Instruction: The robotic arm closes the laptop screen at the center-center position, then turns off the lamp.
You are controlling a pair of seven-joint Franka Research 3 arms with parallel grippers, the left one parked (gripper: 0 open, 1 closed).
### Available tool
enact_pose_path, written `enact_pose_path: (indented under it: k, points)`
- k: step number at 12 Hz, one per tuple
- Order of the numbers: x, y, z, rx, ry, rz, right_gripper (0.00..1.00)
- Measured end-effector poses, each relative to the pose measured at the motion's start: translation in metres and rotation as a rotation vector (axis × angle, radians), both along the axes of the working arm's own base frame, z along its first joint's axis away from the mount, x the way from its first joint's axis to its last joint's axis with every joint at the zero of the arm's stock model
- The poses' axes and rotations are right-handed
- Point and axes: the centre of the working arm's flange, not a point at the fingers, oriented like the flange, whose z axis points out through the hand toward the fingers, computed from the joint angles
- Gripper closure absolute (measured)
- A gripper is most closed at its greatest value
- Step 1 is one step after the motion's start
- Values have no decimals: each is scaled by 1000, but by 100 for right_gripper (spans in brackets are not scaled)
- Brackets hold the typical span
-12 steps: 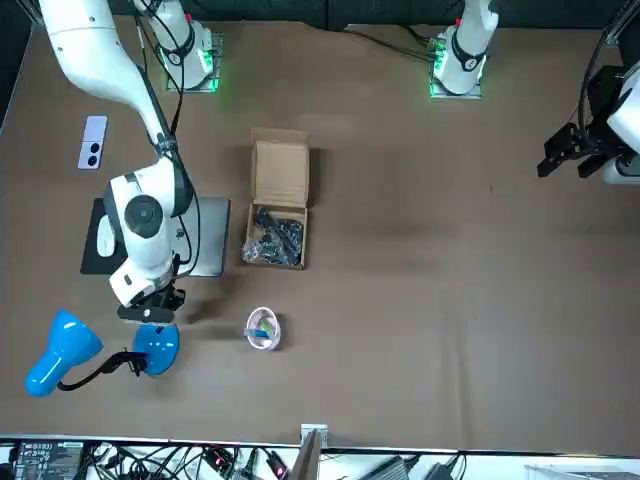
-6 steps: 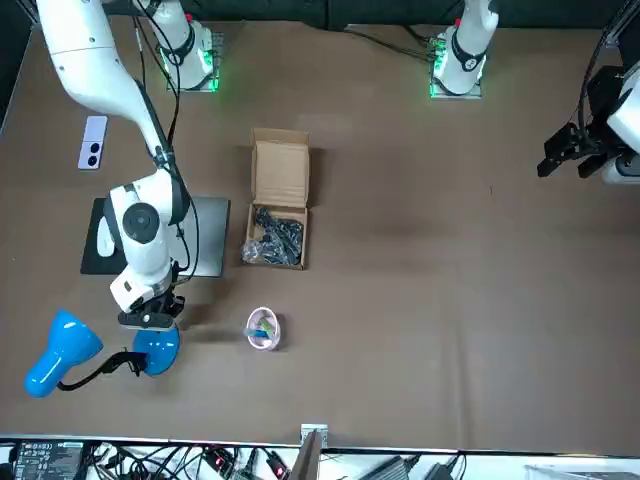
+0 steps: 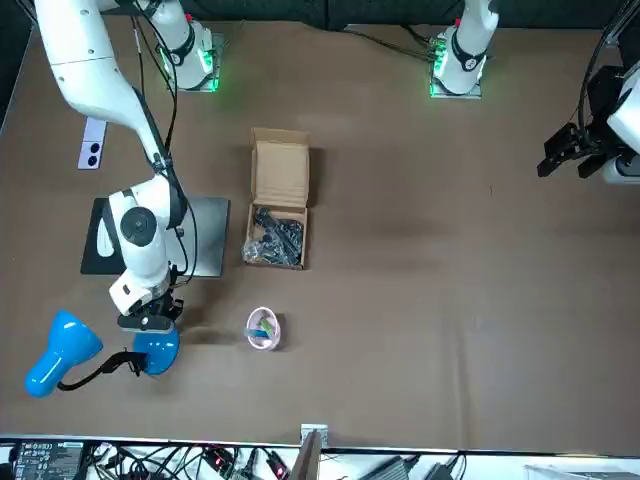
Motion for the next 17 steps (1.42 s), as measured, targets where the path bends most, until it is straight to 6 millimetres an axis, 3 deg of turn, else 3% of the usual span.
enact_pose_path:
  k: [17]
  points:
    - [1, -9, -23, 24, -12, 15, 98]
